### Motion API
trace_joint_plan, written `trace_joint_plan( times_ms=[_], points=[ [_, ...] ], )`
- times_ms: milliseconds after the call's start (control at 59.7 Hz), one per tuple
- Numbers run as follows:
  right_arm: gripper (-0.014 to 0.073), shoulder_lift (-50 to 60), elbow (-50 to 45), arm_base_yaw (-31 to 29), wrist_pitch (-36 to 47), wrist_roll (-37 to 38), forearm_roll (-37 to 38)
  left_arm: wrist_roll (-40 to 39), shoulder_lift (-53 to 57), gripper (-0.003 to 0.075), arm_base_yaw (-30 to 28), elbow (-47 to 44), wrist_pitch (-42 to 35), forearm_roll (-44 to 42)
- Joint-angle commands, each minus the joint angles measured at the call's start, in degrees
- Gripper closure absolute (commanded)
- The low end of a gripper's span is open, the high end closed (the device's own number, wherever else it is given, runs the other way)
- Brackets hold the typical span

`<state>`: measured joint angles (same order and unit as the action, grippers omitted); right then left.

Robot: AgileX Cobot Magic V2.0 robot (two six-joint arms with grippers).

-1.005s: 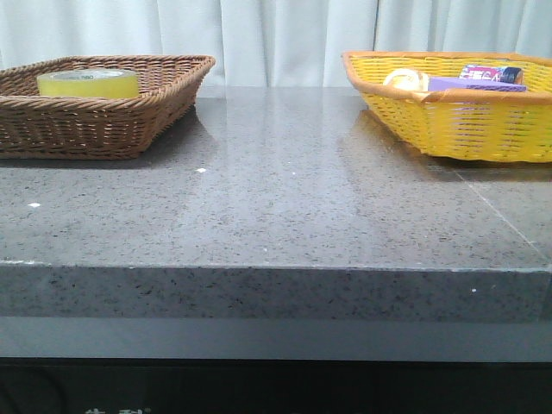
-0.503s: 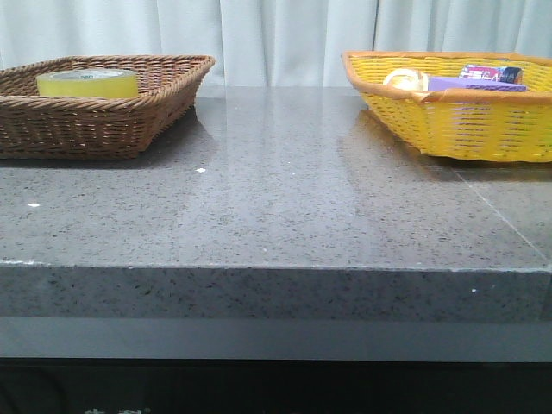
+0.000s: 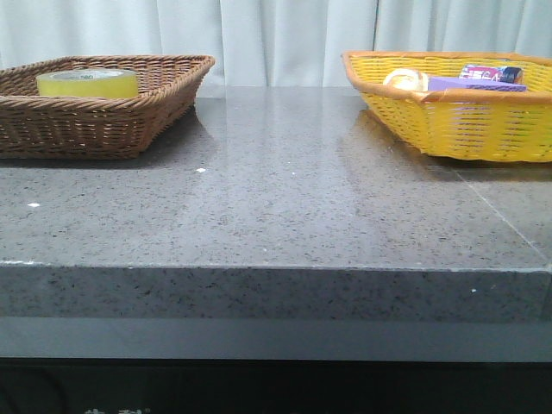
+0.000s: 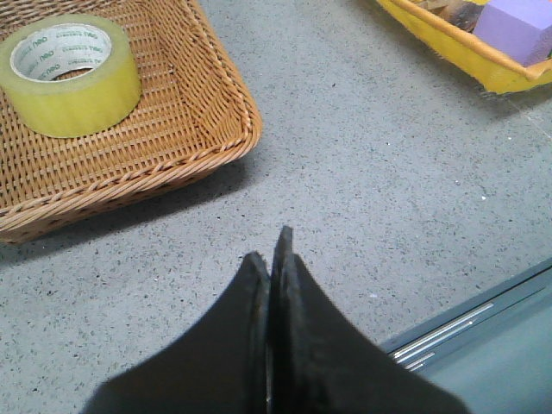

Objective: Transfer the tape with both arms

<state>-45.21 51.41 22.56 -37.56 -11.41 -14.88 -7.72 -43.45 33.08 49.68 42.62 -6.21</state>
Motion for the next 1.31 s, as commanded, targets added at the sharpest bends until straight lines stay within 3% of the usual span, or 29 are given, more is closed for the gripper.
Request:
trace_joint_plan(
  times_ms=[0,168,285,452,704,1072,1290],
  points=[
    [0.0662,0.0,1.4,-0.4,3.8,0.0,-0.8,-0.4,0.2,0.0740,0.3,1.6,-3.6,-0.2],
    [0.0662,0.0,1.4,-0.4,3.8,0.0,-0.8,-0.4,1.3,0.0740,0.0,0.6,-4.1,-0.8],
    [0.0662,0.0,1.4,-0.4,3.7,0.0,-0.8,-0.4,5.4,0.0740,-5.0,-2.5,-5.2,0.3],
    [0.0662,0.0,1.4,-0.4,3.7,0.0,-0.8,-0.4,15.7,0.0740,-14.8,-13.2,-14.0,3.8],
    [0.0662,0.0,1.4,-0.4,3.7,0.0,-0.8,-0.4,31.1,0.0740,-23.2,-31.3,-26.5,8.5],
    [0.0662,0.0,1.4,-0.4,3.7,0.0,-0.8,-0.4,45.0,0.0740,-26.0,-52.6,-47.0,10.7],
    [0.0662,0.0,1.4,-0.4,3.7,0.0,-0.8,-0.4,44.7,0.0740,-26.4,-52.4,-47.2,10.3]
  ],
)
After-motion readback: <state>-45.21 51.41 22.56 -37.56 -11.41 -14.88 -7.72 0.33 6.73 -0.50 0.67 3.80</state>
